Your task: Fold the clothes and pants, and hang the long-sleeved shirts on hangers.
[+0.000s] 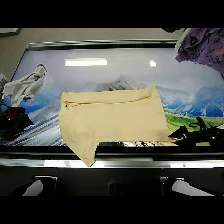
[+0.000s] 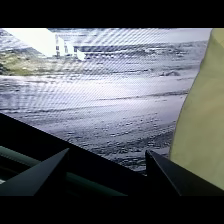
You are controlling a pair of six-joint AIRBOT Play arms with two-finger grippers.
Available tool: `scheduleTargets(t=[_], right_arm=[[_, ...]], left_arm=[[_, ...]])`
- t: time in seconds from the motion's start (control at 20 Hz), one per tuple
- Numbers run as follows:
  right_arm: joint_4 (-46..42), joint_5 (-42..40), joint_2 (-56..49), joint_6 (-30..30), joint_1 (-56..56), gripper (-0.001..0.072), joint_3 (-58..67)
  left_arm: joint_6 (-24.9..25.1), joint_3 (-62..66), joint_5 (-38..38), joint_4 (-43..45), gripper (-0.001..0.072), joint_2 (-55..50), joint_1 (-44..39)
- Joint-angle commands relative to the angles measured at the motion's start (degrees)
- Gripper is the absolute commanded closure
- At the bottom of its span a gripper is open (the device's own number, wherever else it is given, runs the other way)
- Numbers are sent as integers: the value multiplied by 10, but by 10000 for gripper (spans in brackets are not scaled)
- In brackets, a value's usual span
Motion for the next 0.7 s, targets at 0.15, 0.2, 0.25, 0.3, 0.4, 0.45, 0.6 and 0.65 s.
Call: scheduleTargets(t=[0.15,0.2,0.25,0.3,0.4,0.45,0.6,0.65], right_arm=[[9,-35,-23,-22,61,355,-28],[3,-40,-22,-19,74,437,-28],[0,-43,-22,-17,78,581,-28],[-2,-43,-21,-17,77,683,-28],[-17,-48,-10,-17,77,682,-28],[-19,-48,-3,-15,77,682,-28],[-19,-48,19,-8,77,682,-28],[-19,-48,27,-5,77,682,-28]], left_arm=[[0,-1,0,-30,170,0,1],[0,-3,-1,-30,170,1,1],[5,-9,-2,-30,170,1,3],[12,-20,0,-32,170,3,9],[50,-67,19,-92,171,10,35],[80,-93,27,-138,171,10,47],[132,-174,73,-242,171,8,44],[135,-196,91,-260,171,8,35]])
